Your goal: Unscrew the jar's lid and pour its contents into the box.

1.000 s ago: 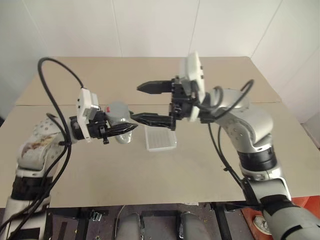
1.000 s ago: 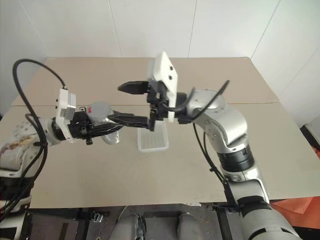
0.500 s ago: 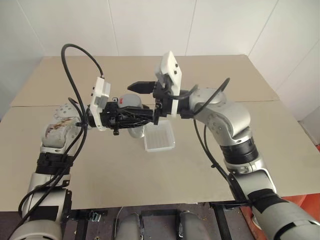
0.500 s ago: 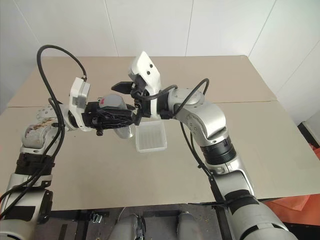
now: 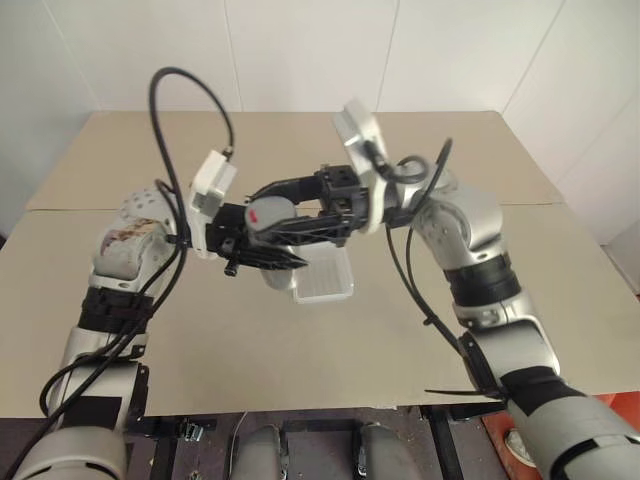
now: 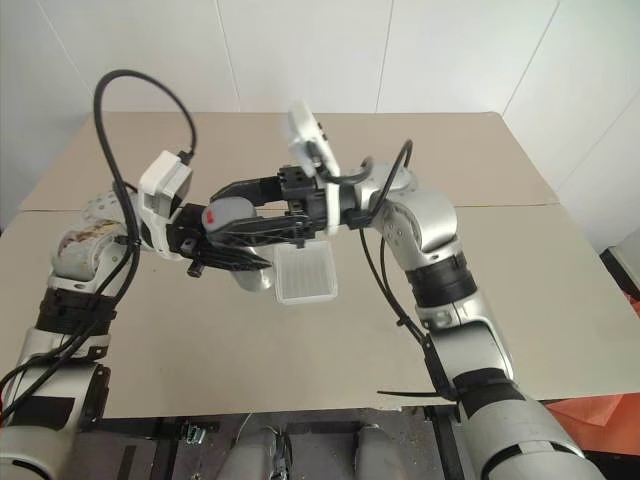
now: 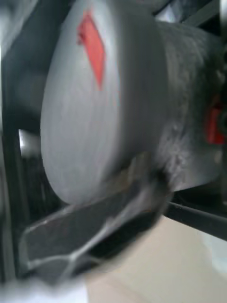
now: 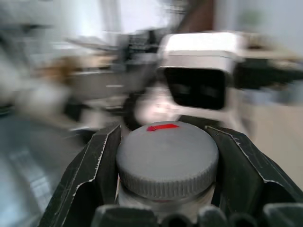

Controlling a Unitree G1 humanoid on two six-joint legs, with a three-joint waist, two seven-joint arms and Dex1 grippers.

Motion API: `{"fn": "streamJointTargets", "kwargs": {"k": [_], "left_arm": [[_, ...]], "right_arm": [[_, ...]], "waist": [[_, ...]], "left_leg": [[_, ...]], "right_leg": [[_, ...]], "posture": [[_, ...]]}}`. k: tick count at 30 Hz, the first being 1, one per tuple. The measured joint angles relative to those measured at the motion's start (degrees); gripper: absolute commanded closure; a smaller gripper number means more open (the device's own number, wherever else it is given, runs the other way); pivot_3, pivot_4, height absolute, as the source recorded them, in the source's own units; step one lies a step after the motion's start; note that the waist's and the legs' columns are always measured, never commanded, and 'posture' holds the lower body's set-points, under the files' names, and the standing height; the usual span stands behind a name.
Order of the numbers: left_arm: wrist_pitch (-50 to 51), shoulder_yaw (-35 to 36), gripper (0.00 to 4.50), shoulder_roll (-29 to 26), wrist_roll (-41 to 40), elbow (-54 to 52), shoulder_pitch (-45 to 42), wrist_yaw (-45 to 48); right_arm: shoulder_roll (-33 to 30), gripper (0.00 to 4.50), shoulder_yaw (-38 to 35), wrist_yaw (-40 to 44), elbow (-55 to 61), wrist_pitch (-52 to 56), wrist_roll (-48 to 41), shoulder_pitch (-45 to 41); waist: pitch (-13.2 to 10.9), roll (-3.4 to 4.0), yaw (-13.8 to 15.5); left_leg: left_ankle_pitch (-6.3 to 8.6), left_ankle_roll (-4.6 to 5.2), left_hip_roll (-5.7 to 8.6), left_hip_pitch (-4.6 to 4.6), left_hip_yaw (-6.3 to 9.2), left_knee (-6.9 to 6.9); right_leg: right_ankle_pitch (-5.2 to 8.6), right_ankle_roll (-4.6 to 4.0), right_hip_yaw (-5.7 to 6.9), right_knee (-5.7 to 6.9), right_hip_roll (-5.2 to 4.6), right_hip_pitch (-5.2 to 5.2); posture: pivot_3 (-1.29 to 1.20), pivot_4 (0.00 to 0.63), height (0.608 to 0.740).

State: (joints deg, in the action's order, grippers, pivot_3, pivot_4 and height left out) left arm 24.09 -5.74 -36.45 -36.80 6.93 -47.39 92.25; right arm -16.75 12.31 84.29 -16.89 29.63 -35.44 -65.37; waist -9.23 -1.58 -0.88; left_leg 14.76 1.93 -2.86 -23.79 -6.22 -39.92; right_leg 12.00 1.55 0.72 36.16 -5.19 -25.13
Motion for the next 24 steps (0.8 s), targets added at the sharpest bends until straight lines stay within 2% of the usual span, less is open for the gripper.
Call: {"fn": "streamJointTargets", "kwargs": {"k": [5, 6, 7, 10, 14, 18, 21, 24], "left_arm": [[0.27, -1.21, 2.56, -3.79, -2.77, -0.67, -0.07, 0.03], [0.28, -0.88, 2.56, -4.09, -2.82, -0.60, -0.06, 0.04], [0.34, -0.55, 2.56, -4.03, -3.13, -0.39, -0.04, 0.04], [0.58, 0.73, 2.56, -3.83, -3.91, 0.57, 0.11, -0.13], [0.55, 1.61, 2.56, -3.83, -3.68, 0.53, 0.69, -0.13], [-0.33, 4.47, 2.56, -6.23, -2.50, 1.21, 3.48, -0.23], [-1.72, 6.04, 2.56, -6.62, -0.90, 3.18, 4.82, -1.37], [-3.95, 6.34, 2.56, -6.06, 2.20, 3.69, 5.12, -4.73]], "right_arm": [[1.59, 1.73, 4.32, 4.68, -9.90, -8.64, -1.20, -4.98], [2.13, 1.02, 4.35, 4.95, -11.20, -9.75, -1.15, -5.55], [2.59, 0.87, 4.16, 5.02, -11.96, -10.76, -0.75, -5.91], [3.91, 0.03, 3.87, 5.28, -13.10, -12.22, 1.20, -6.30], [2.69, 0.03, 2.49, 3.68, -11.62, -11.42, 3.15, -4.94], [-3.42, 0.03, -1.94, 0.54, -5.12, -6.61, 2.68, 0.66], [-6.91, 0.03, -4.83, -5.45, 2.61, -3.81, 2.86, 4.63], [-7.33, 0.03, -6.71, -16.52, 12.92, 2.41, 3.06, 7.97]], "waist": [[-0.01, 0.01, -1.24], [-0.01, 0.01, -1.27], [-0.01, 0.01, -1.23], [-0.01, 0.02, -1.10], [-0.02, 0.02, -0.24], [-0.02, 0.02, 0.29], [-0.02, 0.02, 0.22], [-0.02, 0.02, -0.02]], "left_leg": [[-0.04, -0.07, -0.05, 0.03, 0.06, 0.04], [-0.04, -0.07, -0.04, 0.02, 0.06, 0.04], [-0.04, -0.07, -0.04, 0.01, 0.06, 0.03], [-0.04, -0.07, -0.03, -0.02, 0.05, 0.02], [-0.04, -0.07, -0.03, -0.04, 0.04, -0.02], [-0.04, -0.07, -0.01, -0.05, 0.01, -0.02], [-0.04, -0.07, -0.01, -0.05, 0.00, -0.01], [-0.06, -0.11, -0.03, -0.04, -0.01, 0.00]], "right_leg": [[0.00, -0.01, -0.03, 0.06, 0.03, -0.08], [0.00, 0.00, -0.03, 0.09, 0.02, -0.07], [0.00, 0.00, -0.03, 0.11, 0.02, -0.07], [0.00, 0.00, -0.01, 0.11, 0.00, -0.07], [0.00, 0.00, 0.02, 0.09, -0.03, -0.06], [0.00, 0.00, 0.03, 0.06, -0.06, -0.06], [0.00, 0.00, 0.02, 0.07, -0.06, -0.08], [0.00, 0.00, 0.00, 0.09, -0.04, -0.13]], "posture": [[0.00, 0.150, 0.740], [0.00, 0.150, 0.740], [0.00, 0.150, 0.740], [0.00, 0.150, 0.740], [0.00, 0.150, 0.740], [0.00, 0.150, 0.740], [0.00, 0.150, 0.740], [0.00, 0.150, 0.740]]}}
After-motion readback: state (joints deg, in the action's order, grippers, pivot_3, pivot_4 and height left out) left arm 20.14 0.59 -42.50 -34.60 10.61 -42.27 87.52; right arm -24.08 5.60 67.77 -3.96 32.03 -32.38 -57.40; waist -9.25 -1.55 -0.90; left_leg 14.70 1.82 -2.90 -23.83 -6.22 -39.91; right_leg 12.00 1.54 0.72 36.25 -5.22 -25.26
